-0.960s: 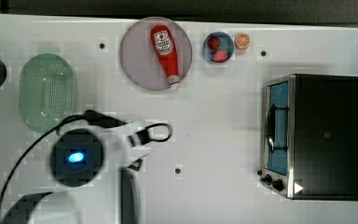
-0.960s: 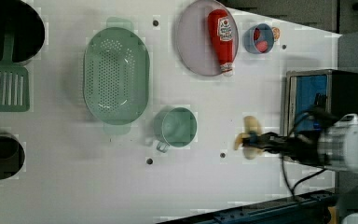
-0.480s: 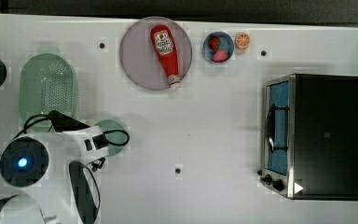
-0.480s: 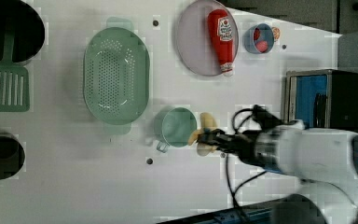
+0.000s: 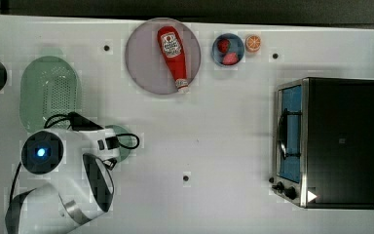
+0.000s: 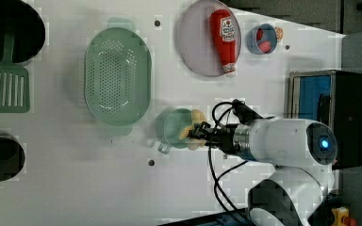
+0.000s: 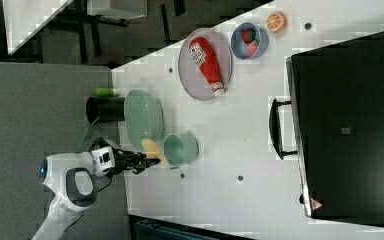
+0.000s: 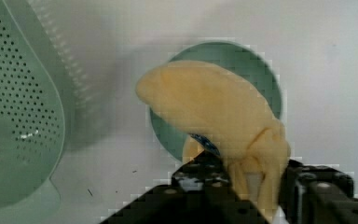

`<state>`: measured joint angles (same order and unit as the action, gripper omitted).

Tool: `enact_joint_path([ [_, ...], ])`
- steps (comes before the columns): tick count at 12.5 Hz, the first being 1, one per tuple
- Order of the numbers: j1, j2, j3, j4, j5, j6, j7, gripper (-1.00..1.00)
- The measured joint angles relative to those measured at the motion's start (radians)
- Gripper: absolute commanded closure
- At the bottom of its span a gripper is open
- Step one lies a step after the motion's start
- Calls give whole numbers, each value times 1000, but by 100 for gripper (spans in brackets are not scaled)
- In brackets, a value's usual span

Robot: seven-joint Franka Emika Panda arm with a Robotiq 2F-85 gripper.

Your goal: Pick Banana and place it in mug.

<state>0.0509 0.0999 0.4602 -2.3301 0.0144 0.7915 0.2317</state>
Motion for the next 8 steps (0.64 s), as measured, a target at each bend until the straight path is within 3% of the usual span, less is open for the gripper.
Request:
enact_joint_path([
  [6, -2, 51, -16, -16, -28, 96, 17, -100],
  [8, -4, 41, -22, -16, -26, 87, 19, -100],
])
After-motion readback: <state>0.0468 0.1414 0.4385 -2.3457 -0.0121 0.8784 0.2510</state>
